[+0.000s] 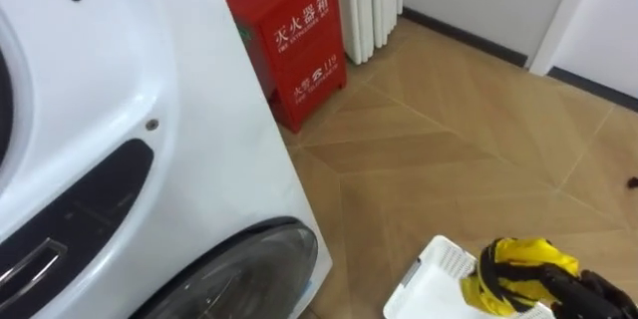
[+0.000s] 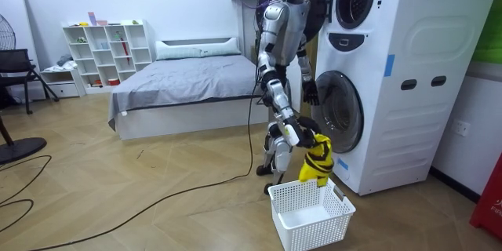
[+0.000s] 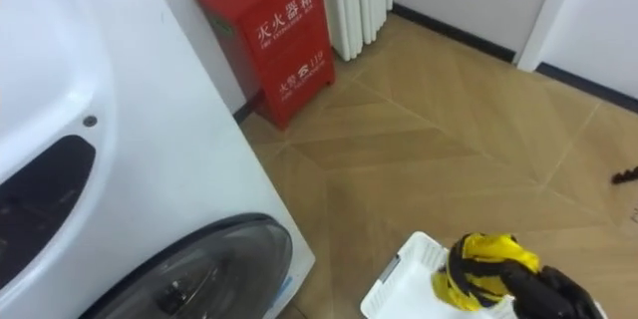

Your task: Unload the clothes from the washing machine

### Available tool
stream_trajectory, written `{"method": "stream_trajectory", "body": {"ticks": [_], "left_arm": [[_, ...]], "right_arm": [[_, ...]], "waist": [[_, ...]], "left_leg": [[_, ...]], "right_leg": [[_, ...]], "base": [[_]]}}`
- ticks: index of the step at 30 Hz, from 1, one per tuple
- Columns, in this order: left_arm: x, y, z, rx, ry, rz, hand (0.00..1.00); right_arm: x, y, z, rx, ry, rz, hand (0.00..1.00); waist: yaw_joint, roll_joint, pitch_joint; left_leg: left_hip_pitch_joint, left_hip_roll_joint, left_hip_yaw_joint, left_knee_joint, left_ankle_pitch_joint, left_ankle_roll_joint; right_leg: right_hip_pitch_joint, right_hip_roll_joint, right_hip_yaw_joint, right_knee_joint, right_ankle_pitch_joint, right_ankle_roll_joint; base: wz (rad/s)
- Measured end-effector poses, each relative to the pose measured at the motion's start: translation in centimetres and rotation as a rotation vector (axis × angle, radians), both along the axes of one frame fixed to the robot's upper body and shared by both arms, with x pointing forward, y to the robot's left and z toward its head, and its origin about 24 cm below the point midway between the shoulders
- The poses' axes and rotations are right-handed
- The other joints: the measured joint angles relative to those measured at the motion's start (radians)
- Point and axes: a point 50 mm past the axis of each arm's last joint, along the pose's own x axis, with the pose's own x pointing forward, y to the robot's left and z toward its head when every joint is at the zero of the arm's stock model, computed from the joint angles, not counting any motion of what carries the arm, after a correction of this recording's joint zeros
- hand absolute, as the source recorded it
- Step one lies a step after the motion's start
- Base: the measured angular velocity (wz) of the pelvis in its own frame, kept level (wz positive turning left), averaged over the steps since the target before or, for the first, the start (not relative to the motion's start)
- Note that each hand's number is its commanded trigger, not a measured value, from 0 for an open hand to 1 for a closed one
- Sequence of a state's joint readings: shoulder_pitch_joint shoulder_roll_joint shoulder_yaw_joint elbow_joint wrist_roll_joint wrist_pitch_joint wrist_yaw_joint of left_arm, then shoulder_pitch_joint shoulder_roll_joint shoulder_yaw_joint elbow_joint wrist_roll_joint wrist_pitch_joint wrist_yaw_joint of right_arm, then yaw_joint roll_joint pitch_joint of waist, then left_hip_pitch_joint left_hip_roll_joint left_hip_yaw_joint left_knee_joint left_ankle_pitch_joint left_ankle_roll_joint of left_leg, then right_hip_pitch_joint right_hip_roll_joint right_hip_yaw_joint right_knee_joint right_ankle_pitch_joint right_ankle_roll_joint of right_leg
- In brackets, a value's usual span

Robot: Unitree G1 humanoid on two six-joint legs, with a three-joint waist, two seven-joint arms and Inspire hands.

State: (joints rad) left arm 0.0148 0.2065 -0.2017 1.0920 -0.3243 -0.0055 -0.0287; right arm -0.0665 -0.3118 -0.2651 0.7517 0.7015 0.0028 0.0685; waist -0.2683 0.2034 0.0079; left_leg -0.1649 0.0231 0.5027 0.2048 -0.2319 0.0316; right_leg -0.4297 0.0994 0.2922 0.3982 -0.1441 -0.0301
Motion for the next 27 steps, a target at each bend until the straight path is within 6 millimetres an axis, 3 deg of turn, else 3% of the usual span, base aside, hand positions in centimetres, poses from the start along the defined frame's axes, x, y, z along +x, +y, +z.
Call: {"method": "stream_trajectory", "body": {"ticks": [1,2,3,4,27], "left_arm": [[0.1,0.0,0.0,0.001,-0.002,0.0,0.0],[0.2,0.0,0.1,0.003,-0.007,0.0,0.0],[0.3,0.0,0.1,0.004,-0.01,-0.001,0.0],[0.3,0.0,0.1,0.005,-0.01,-0.001,0.0],[-0.2,-0.5,-0.2,0.014,0.007,-0.028,0.0]], "right_arm": [[0.0,0.1,-0.1,0.001,0.004,0.002,1.0],[0.0,0.1,-0.2,0.008,0.01,-0.002,0.82],[0.0,0.1,-0.3,0.013,0.012,-0.009,0.21],[0.0,0.0,-0.3,0.015,0.011,-0.013,0.0],[-1.1,0.7,-2.1,0.067,0.052,-0.074,0.0]], "waist": [[0.0,0.0,-0.0002],[0.0,0.0,0.0],[0.0,0.0,0.0001],[0.0,0.0,0.0002],[0.02,-0.004,0.0046]], "left_leg": [[0.0,0.0,-0.003,0.0,0.0,0.0],[-0.002,-0.002,-0.014,0.0,0.0,0.0],[-0.004,-0.002,-0.02,0.0,0.001,0.001],[-0.006,-0.002,-0.023,0.0,0.002,0.002],[-0.035,-0.005,-0.062,-0.002,0.013,0.011]], "right_leg": [[0.001,0.0,-0.002,0.0,0.0,0.0],[0.002,-0.002,-0.009,0.0,-0.001,-0.001],[0.0,-0.004,-0.014,0.001,-0.002,-0.001],[0.0,-0.006,-0.018,0.0,-0.002,-0.001],[-0.004,-0.031,-0.063,-0.019,-0.007,0.004]], "base": [[0.1],[0.14],[0.16],[0.16],[0.06]]}}
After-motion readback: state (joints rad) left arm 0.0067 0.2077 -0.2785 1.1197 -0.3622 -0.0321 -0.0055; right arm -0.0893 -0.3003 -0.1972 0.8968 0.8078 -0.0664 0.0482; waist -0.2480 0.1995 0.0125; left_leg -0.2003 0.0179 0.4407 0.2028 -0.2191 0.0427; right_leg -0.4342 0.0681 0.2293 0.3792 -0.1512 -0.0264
